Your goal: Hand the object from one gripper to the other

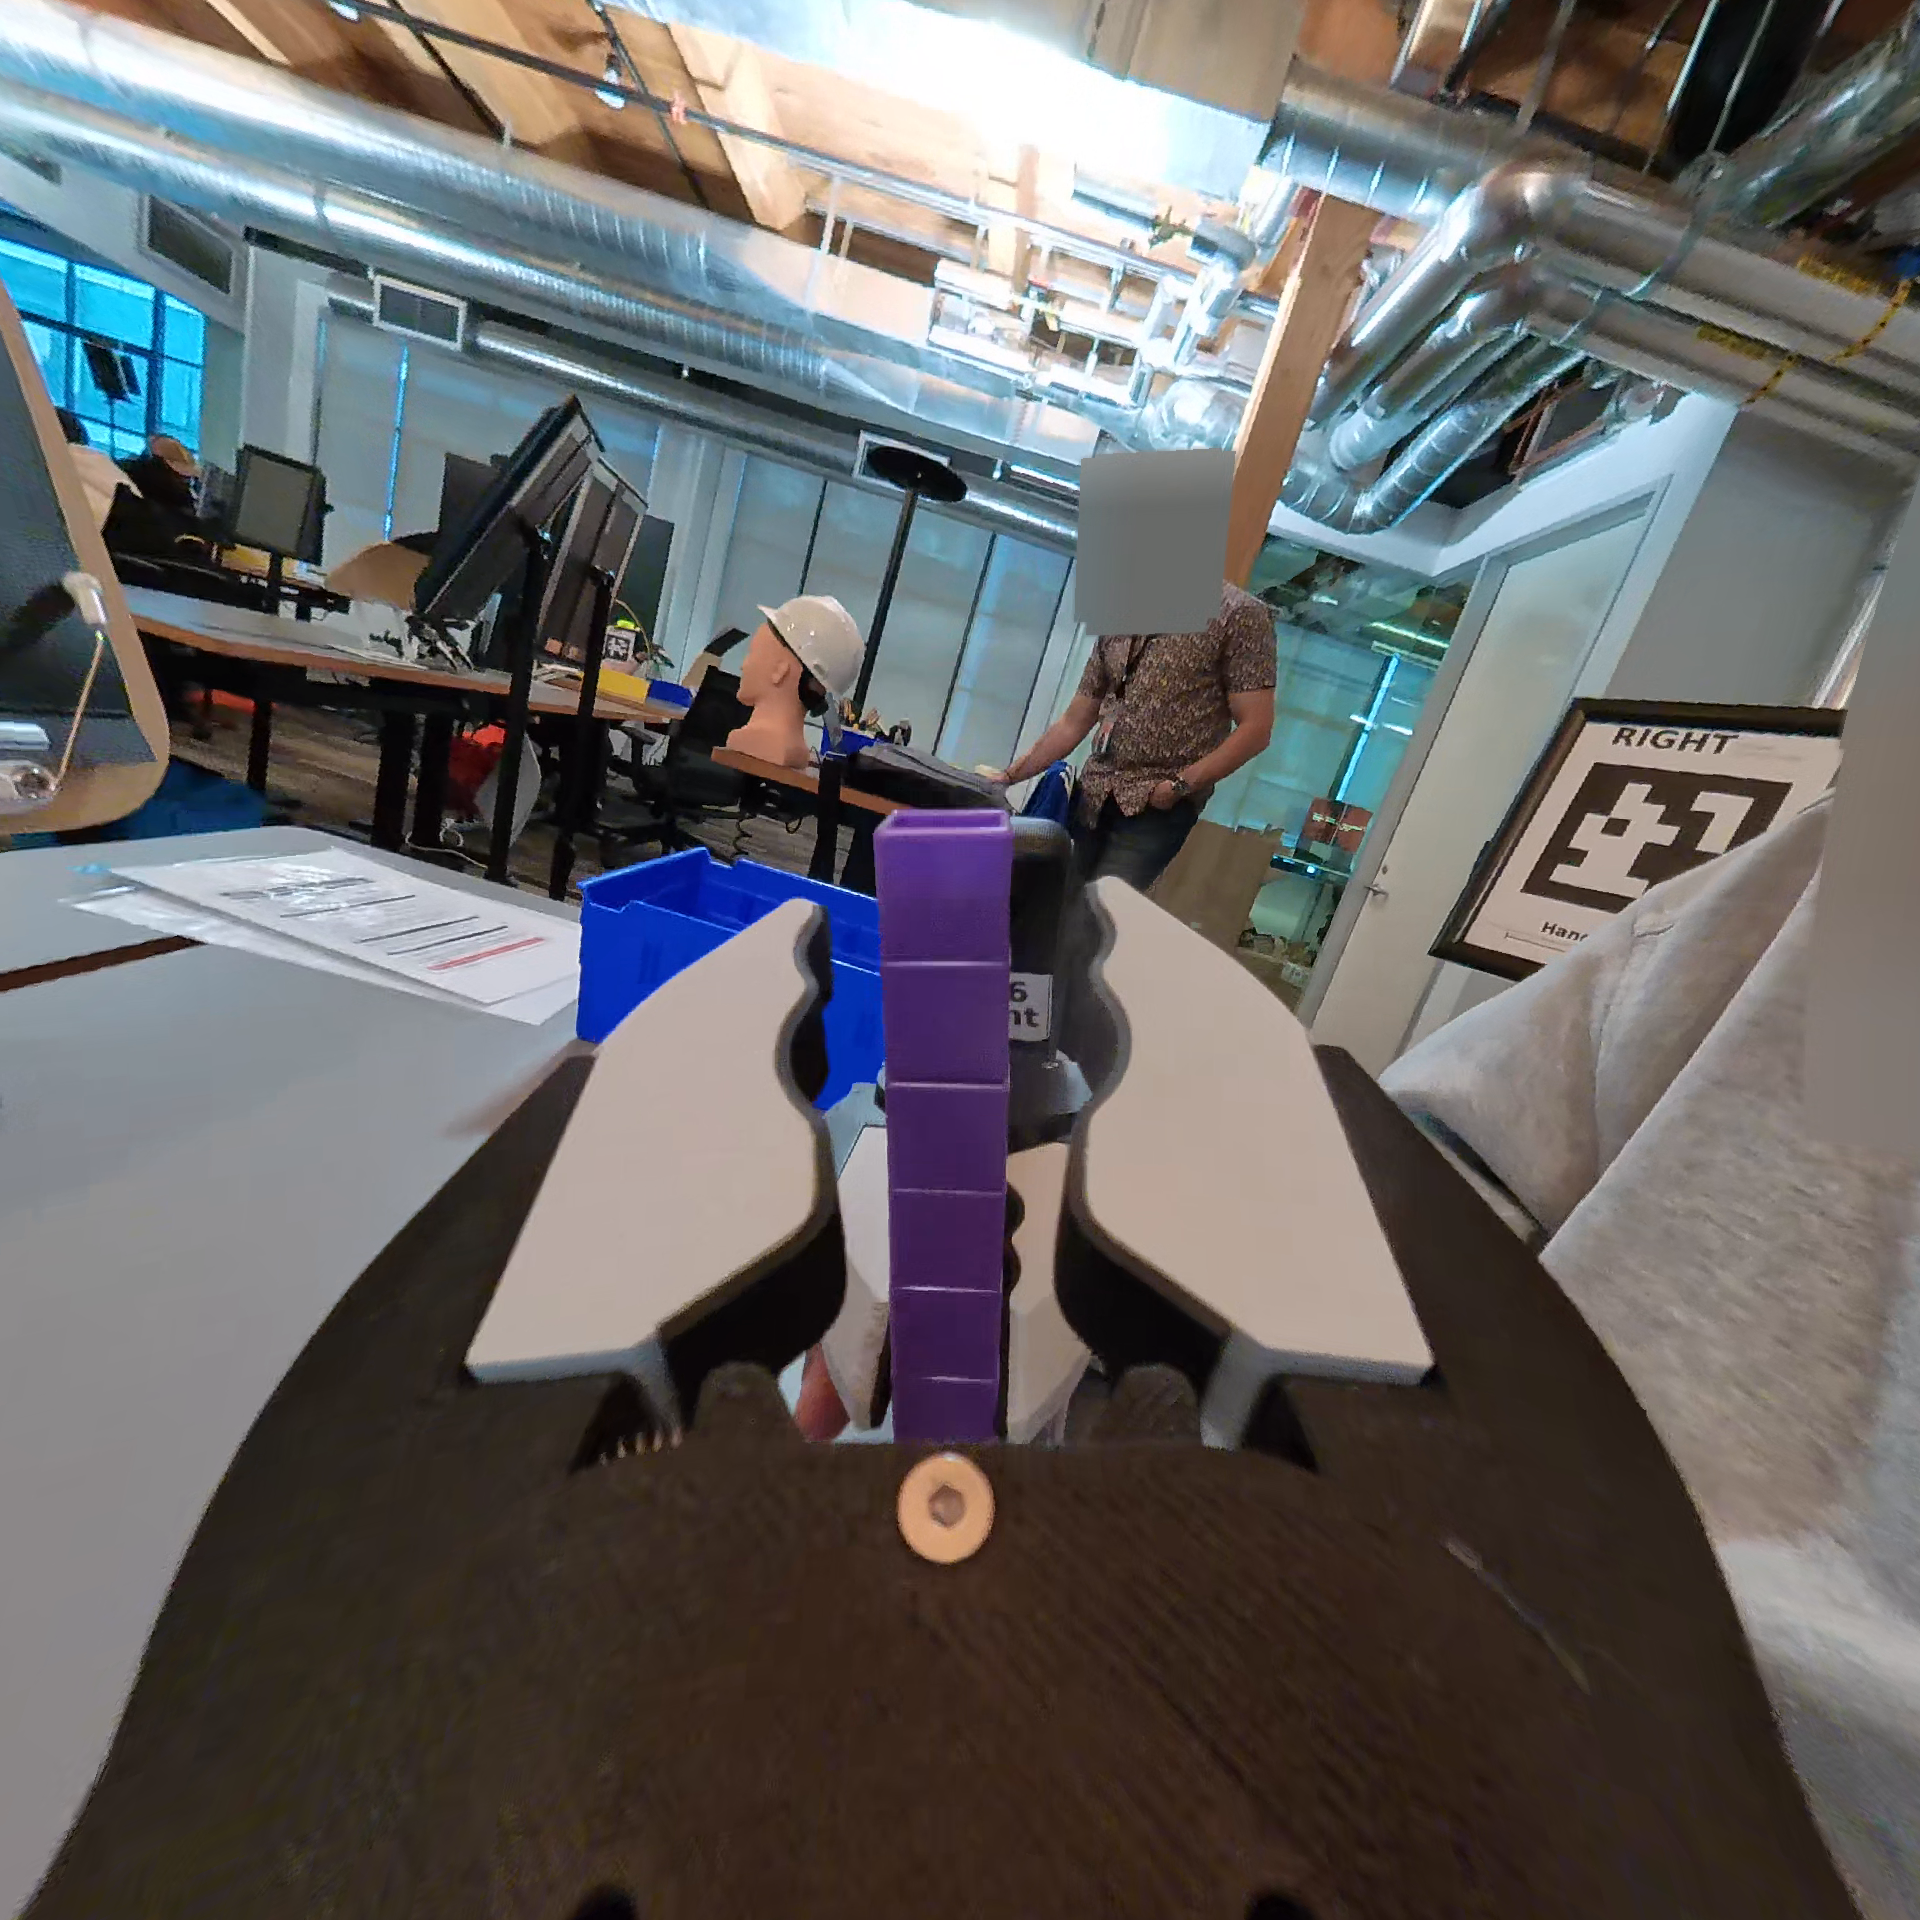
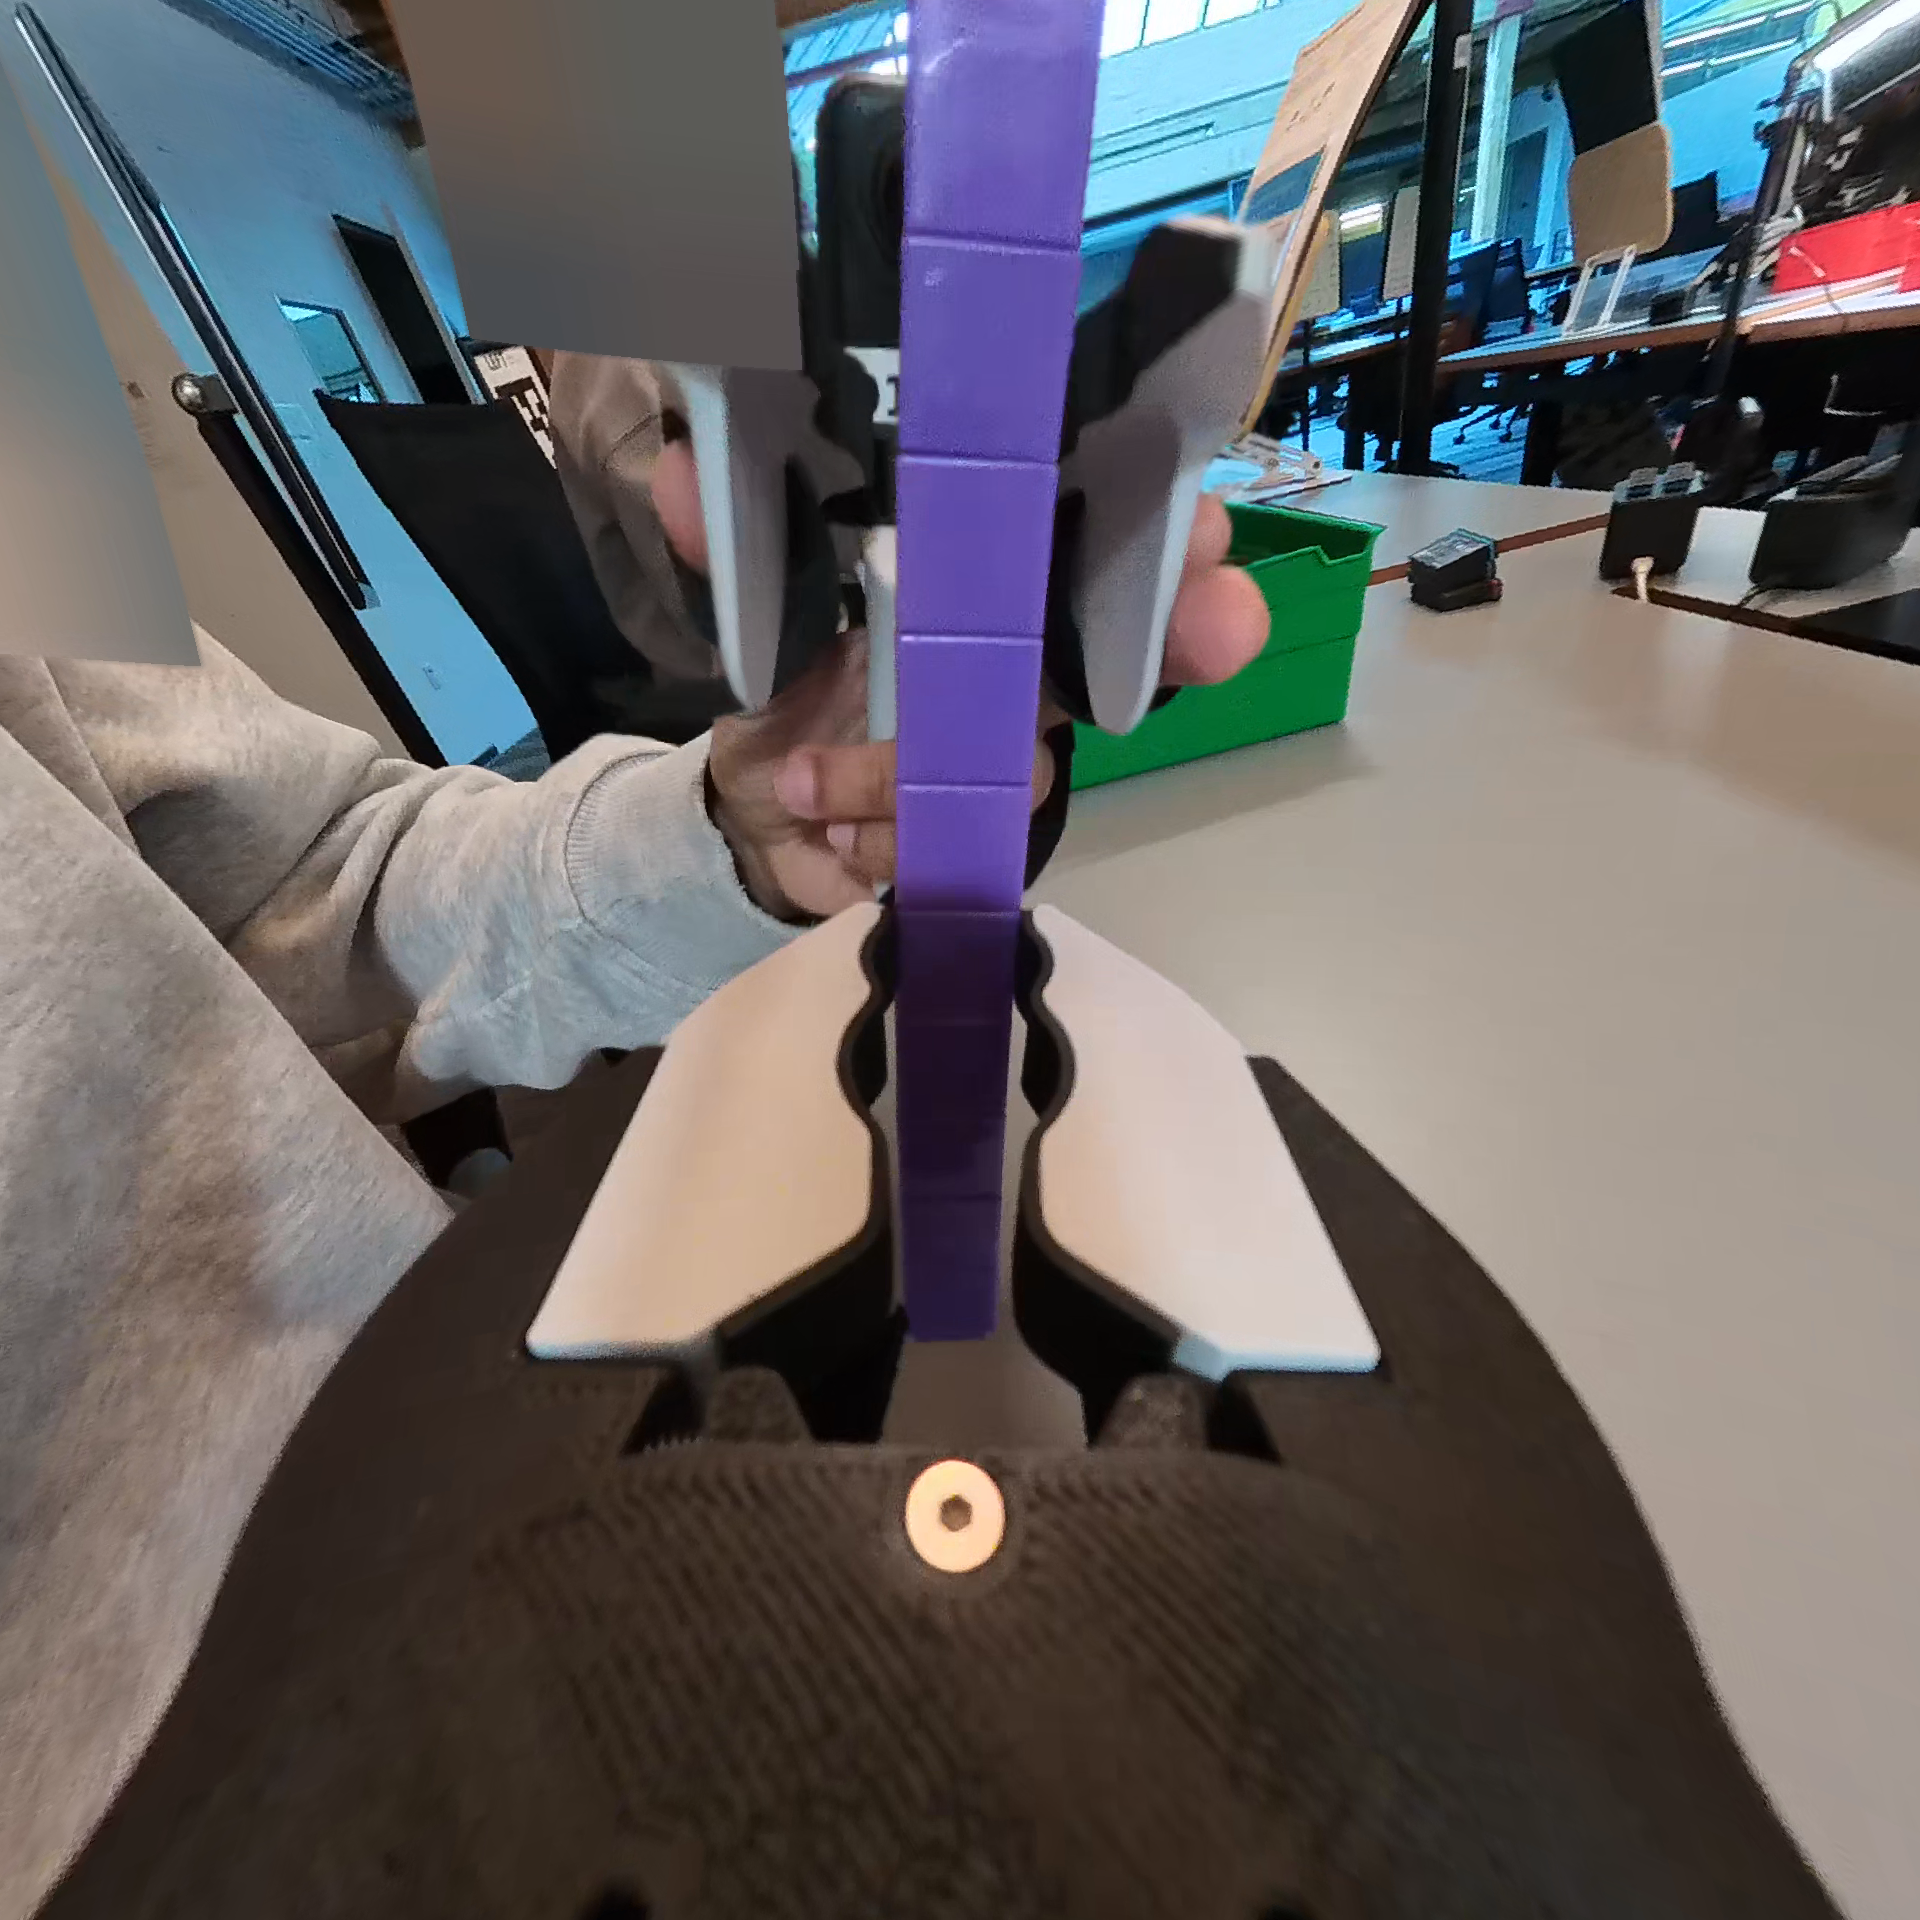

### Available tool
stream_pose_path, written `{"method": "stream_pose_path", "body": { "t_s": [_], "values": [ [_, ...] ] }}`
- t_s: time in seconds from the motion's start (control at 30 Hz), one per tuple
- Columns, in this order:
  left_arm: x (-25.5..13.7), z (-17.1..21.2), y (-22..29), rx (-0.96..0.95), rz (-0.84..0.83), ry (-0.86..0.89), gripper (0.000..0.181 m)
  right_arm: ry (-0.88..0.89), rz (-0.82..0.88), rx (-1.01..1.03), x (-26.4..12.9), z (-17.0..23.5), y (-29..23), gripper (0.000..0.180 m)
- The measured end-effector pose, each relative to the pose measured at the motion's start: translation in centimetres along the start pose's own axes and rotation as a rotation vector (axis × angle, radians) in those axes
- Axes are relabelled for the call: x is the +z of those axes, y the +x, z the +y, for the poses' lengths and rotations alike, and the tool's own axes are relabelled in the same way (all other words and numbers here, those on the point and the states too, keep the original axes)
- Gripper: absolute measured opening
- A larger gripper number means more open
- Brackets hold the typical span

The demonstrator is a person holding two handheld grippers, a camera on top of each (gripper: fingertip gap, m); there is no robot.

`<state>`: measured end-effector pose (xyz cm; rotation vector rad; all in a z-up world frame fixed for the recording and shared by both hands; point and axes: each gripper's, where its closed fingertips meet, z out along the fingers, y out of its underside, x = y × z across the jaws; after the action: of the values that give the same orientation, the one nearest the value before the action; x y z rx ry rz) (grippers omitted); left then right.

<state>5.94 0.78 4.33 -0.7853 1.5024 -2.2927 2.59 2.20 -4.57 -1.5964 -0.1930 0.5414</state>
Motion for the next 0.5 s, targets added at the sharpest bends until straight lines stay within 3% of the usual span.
{"method": "stream_pose_path", "body": {
  "t_s": [0.1,0.23,0.33,0.5],
  "values": [
    [-0.3,-0.1,0.0,0.025,-0.008,-0.016,0.024,0.005,-0.009,0.004,0.1,-0.1,-0.2,0.022],
    [-0.3,-0.3,0.1,0.024,-0.003,-0.017,0.023,0.030,-0.011,0.012,0.0,-0.5,-0.2,0.023],
    [-0.3,-0.1,0.1,0.034,-0.016,-0.026,0.023,0.085,-0.009,0.041,-0.4,-1.3,0.0,0.039],
    [-0.3,-0.1,-0.1,0.019,-0.018,-0.023,0.023,0.111,0.033,0.032,-0.9,-2.3,0.6,0.051]
  ]
}}
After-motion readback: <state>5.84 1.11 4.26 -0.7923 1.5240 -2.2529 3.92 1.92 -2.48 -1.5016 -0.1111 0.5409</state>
